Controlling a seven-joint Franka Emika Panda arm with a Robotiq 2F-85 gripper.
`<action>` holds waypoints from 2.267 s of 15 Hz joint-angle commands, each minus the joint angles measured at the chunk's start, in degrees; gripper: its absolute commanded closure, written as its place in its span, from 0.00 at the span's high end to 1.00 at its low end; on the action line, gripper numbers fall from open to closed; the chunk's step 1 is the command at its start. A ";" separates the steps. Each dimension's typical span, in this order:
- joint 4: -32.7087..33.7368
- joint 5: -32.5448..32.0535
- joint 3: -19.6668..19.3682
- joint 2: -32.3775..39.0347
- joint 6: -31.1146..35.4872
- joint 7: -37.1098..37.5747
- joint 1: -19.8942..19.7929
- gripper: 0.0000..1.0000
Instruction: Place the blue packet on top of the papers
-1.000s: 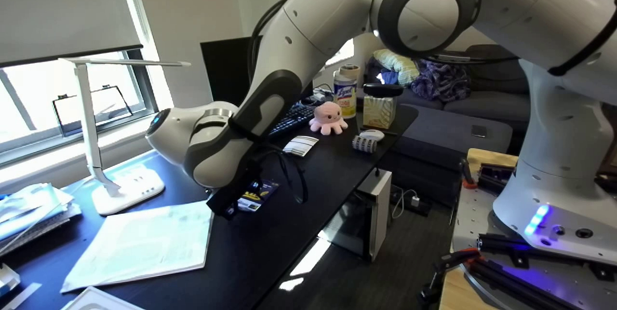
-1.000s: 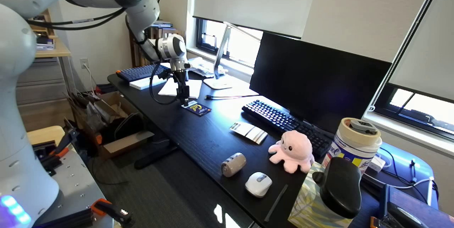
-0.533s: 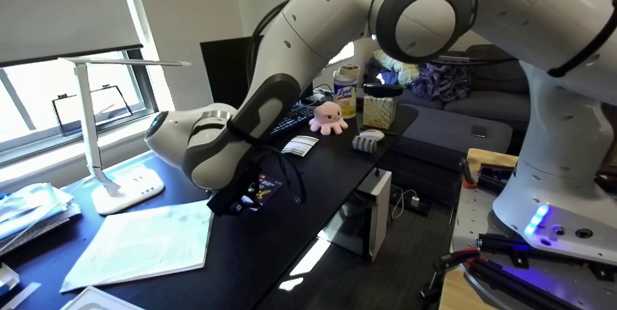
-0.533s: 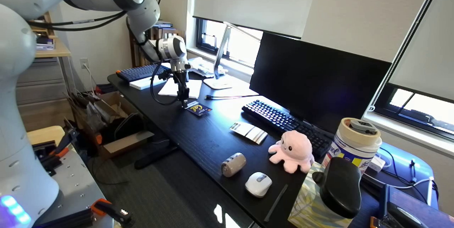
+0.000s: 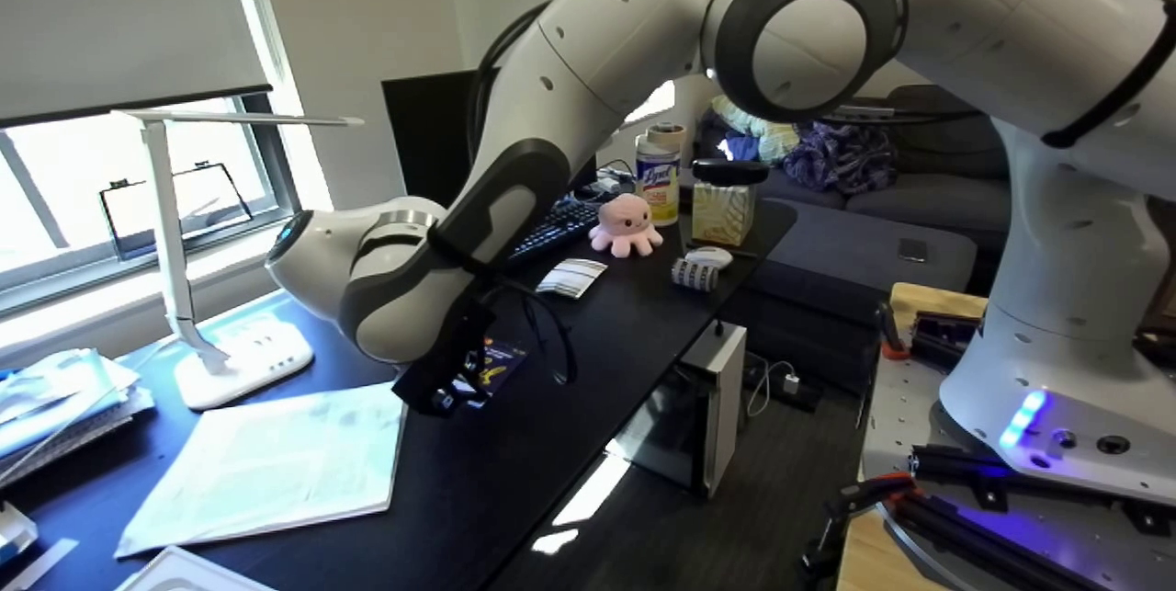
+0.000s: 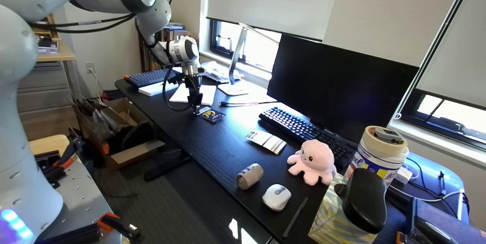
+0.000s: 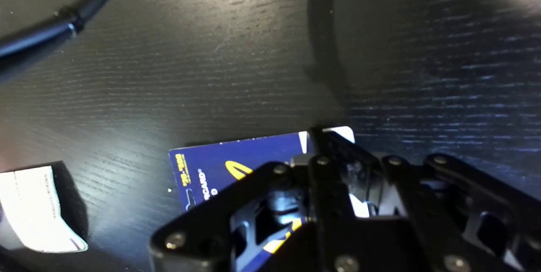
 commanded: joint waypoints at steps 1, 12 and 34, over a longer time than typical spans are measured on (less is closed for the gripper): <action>1.21 0.60 4.44 1.64 3.60 -5.98 -2.36 0.01; -8.23 2.67 13.88 -4.08 8.24 -26.45 -4.95 0.01; -19.22 7.40 13.56 -10.64 -3.52 -39.83 -9.51 0.01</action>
